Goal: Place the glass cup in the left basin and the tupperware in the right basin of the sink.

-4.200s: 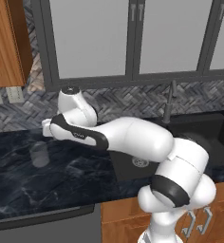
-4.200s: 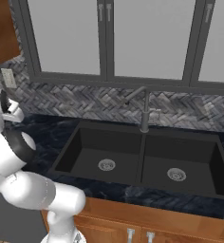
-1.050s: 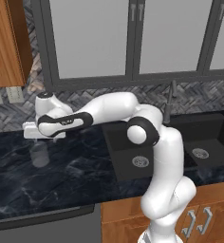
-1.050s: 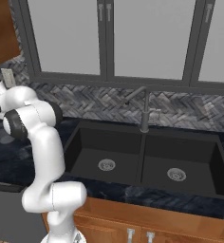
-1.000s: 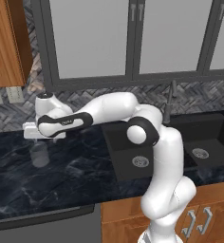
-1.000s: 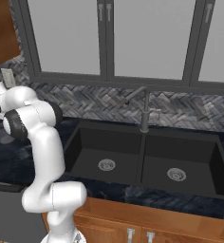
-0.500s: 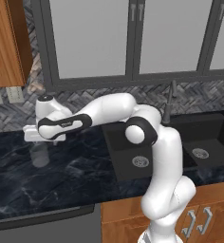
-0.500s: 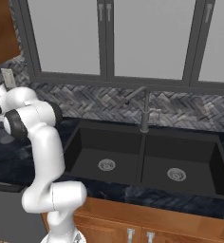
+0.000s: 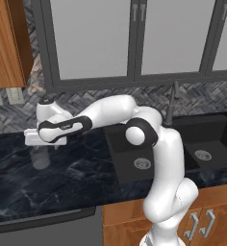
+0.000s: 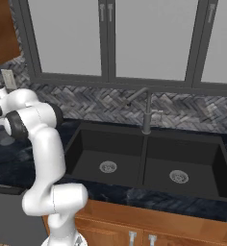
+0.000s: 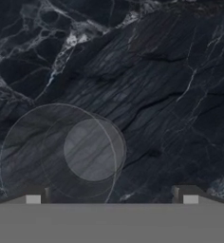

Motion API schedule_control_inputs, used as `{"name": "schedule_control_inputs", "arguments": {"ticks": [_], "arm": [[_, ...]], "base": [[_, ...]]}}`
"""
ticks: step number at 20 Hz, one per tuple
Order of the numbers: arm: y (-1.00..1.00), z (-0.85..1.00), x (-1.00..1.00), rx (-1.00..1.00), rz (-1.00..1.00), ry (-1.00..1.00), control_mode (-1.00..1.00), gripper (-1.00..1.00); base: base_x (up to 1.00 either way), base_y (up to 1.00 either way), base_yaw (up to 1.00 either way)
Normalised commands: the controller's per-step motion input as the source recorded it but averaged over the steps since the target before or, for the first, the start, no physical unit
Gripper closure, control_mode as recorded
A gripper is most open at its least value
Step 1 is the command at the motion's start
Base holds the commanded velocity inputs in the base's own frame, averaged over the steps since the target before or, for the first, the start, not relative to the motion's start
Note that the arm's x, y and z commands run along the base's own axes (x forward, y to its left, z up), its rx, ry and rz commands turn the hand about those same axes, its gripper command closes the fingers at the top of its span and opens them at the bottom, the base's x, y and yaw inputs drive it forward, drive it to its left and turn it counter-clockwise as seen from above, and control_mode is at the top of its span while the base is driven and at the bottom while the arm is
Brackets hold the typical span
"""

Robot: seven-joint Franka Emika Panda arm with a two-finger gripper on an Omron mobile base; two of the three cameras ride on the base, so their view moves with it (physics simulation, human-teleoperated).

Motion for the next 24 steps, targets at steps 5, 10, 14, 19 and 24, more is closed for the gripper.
{"name": "schedule_control_inputs", "arguments": {"ticks": [5, 10, 14, 19, 24], "arm": [[0.0, -0.11, 0.0, 0.0, 0.0, 0.02, -1.0, -1.0], [0.0, -0.02, 0.0, 0.0, 0.0, 0.02, -1.0, -1.0], [0.0, -0.04, 0.01, 0.0, 0.0, 0.01, -1.0, -1.0], [0.0, -0.09, 0.06, 0.0, 0.0, 0.0, -1.0, -1.0], [0.0, -0.11, 0.15, 0.0, 0.0, 0.0, -1.0, -1.0]], "base": [[0.0, 0.0, 0.0], [0.0, 0.0, 0.0], [0.0, 0.0, 0.0], [0.0, 0.0, 0.0], [0.0, 0.0, 0.0]]}}
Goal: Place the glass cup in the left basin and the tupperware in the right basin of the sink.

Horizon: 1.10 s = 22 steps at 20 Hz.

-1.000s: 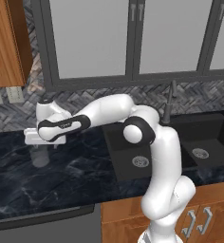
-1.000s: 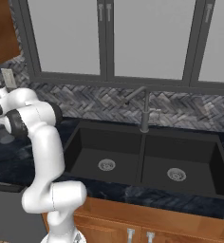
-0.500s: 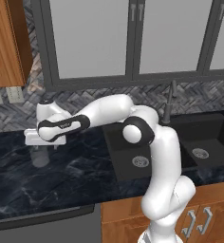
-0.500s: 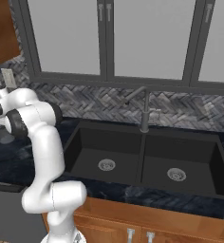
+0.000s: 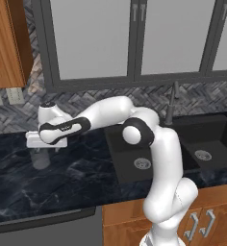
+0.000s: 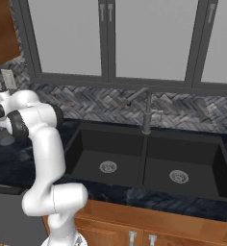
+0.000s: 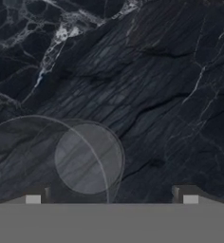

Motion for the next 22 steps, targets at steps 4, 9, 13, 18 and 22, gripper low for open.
{"name": "schedule_control_inputs", "arguments": {"ticks": [4, 9, 13, 18, 22], "arm": [[0.0, -0.05, 0.18, 0.0, 0.0, 0.0, -1.0, -1.0], [0.02, 0.0, 0.16, 0.0, 0.0, 0.0, -1.0, -1.0], [0.08, 0.0, 0.19, 0.0, 0.0, 0.0, -1.0, -1.0], [0.18, 0.0, 0.15, 0.0, 0.0, 0.0, -1.0, -1.0], [0.15, -0.08, 0.15, 0.0, 0.0, 0.0, -1.0, -1.0]], "base": [[0.0, 0.0, 0.0], [0.0, 0.0, 0.0], [0.0, 0.0, 0.0], [0.0, 0.0, 0.0], [0.0, 0.0, 0.0]]}}
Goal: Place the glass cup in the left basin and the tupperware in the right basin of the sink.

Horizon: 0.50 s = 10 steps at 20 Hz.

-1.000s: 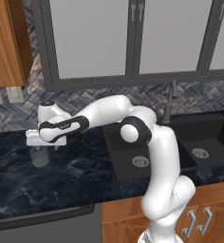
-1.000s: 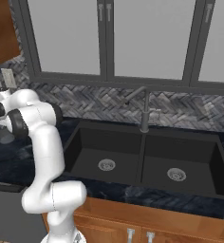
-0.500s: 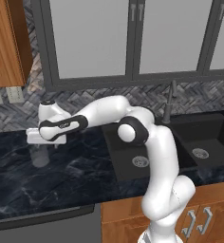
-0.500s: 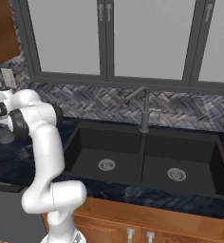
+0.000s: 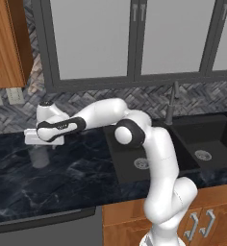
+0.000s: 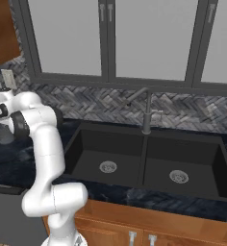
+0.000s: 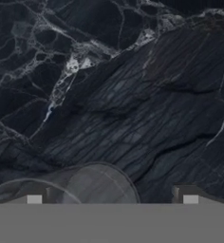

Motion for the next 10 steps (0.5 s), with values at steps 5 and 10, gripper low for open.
{"name": "schedule_control_inputs", "arguments": {"ticks": [5, 10], "arm": [[0.06, -0.12, 0.12, 0.0, 0.0, 0.0, -1.0, -1.0], [0.0, -0.14, 0.04, 0.0, 0.0, 0.0, -1.0, -1.0]], "base": [[0.0, 0.0, 0.0], [0.0, 0.0, 0.0]]}}
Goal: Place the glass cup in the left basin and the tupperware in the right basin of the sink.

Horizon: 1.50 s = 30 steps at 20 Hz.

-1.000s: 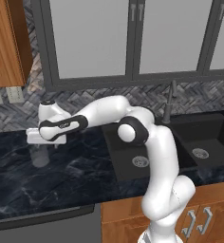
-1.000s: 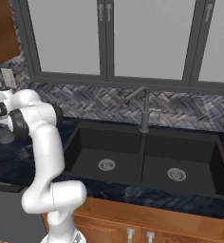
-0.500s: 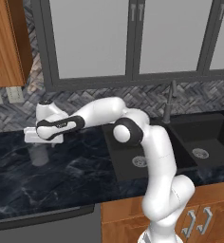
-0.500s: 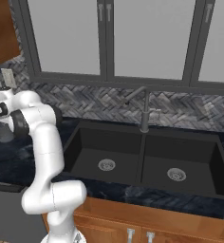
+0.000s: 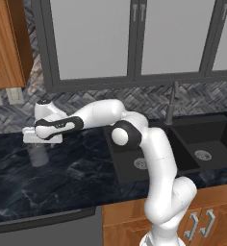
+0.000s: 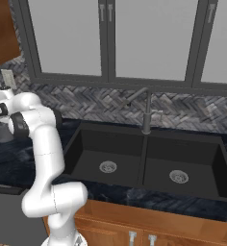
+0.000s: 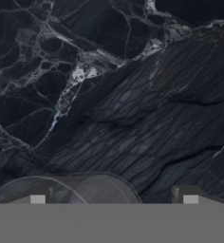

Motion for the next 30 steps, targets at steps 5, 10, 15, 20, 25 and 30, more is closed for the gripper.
{"name": "schedule_control_inputs", "arguments": {"ticks": [5, 10, 15, 20, 25, 30], "arm": [[0.0, -0.16, -0.03, 0.0, 0.0, 0.01, -1.0, -1.0], [-0.03, -0.21, -0.17, 0.0, 0.0, 0.0, -1.0, -1.0], [-0.1, -0.19, -0.23, 0.0, 0.0, 0.0, -1.0, -1.0], [-0.05, -0.2, -0.16, 0.0, 0.0, 0.0, -1.0, -1.0], [0.0, -0.21, -0.08, 0.0, 0.0, 0.0, -1.0, -1.0], [0.0, -0.24, -0.06, 0.0, 0.0, 0.0, -1.0, -1.0]], "base": [[0.0, 0.0, 0.0], [0.0, 0.0, 0.0], [0.0, 0.0, 0.0], [0.0, 0.0, 0.0], [0.0, 0.0, 0.0], [0.0, 0.0, 0.0]]}}
